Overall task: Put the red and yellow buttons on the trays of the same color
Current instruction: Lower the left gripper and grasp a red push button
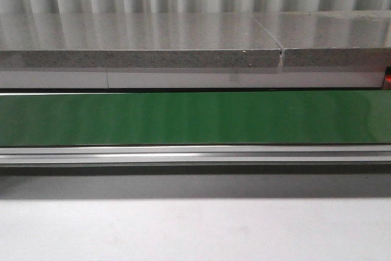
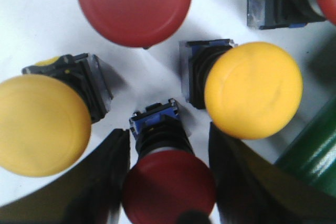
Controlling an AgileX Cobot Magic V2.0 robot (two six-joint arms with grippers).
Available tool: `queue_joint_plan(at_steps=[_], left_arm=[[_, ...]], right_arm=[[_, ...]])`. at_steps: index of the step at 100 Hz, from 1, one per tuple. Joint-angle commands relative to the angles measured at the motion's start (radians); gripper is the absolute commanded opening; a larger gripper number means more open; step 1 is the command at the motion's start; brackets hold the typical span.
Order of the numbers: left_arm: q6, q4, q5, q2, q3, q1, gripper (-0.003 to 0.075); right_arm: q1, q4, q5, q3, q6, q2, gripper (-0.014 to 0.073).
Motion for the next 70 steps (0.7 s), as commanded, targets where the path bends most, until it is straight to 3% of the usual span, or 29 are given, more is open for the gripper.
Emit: queue_joint_plan(at_steps=[1, 15, 70], left_arm=[[-0.007, -0.013, -0.024, -0.037, -0.028, 0.002, 0.0209], [-0.007, -0.013, -0.024, -0.037, -0.028, 0.002, 0.0148], [0.050, 0.030, 0.161, -0.250, -0.044, 0.000, 0.0147]], right_arm=[[-0.003, -0.005, -0.077, -0.019, -0.003, -0.020, -0.0071], [-0.003, -0.005, -0.077, -0.019, -0.003, -0.020, -0.0071], [-0.003, -0.005, -0.077, -0.019, -0.003, -0.020, -0.0071]])
